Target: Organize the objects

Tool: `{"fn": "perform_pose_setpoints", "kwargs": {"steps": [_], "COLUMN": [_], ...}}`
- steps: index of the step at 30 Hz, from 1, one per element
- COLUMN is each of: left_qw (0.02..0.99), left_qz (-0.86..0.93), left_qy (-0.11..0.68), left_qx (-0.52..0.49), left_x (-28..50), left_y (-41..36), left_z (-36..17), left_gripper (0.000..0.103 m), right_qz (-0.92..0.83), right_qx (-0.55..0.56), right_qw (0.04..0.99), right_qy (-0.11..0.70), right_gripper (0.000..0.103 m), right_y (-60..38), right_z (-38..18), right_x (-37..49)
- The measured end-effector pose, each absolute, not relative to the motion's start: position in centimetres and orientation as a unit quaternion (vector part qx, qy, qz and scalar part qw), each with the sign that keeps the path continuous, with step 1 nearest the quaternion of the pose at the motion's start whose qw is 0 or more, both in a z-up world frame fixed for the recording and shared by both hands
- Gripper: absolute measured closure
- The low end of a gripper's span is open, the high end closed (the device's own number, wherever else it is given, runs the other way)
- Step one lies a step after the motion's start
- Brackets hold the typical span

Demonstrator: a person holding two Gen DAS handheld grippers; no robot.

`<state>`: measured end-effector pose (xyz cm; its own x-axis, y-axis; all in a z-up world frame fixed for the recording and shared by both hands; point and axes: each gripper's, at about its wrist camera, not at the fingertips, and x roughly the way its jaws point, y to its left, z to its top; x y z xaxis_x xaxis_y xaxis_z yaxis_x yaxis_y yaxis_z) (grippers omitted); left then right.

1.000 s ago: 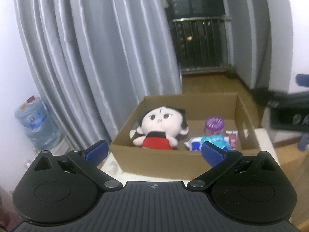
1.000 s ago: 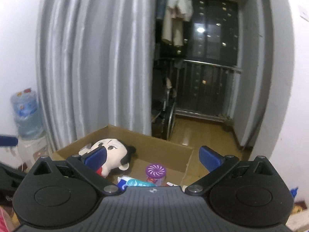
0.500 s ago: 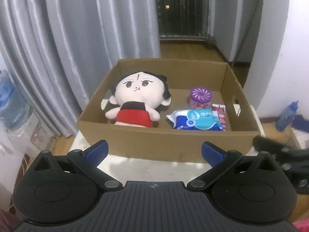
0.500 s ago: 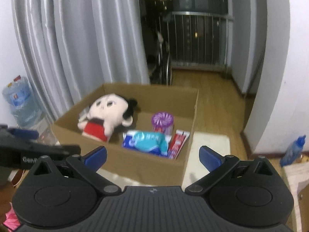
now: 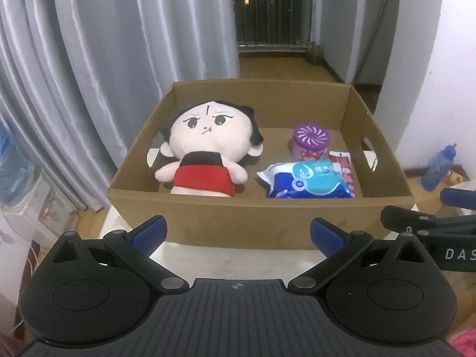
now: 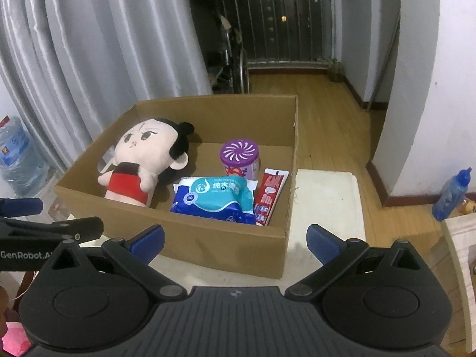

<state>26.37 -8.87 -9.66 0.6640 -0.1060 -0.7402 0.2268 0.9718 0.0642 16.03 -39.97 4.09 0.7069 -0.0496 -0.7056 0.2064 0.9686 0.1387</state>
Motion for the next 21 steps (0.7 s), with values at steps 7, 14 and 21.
{"fn": "perform_pose_setpoints", "kwargs": {"steps": [7,14,21], "left_qw": [0.908,0.909,0.909], "left_qz": [-0.089,-0.089,-0.093], "left_qy": [0.401,0.398,0.398], "left_qx": [0.078,0.083,0.083], "left_x": [26.65,26.6,26.71], "left_y": [-8.35,-8.11,-8.1], "left_z": [-9.92,-9.74,-9.61], "left_gripper": [0.0,0.0,0.0], "right_qz": [-0.068,-0.069,-0.074], "right_qx": [0.106,0.105,0.106], "right_qw": [0.915,0.916,0.916], "right_qy": [0.383,0.382,0.38], "right_gripper": [0.0,0.0,0.0], "right_y": [-39.62,-39.41,-39.32], "right_z": [3.84,3.97,4.15], "right_x": [16.36,16.27,16.11]}}
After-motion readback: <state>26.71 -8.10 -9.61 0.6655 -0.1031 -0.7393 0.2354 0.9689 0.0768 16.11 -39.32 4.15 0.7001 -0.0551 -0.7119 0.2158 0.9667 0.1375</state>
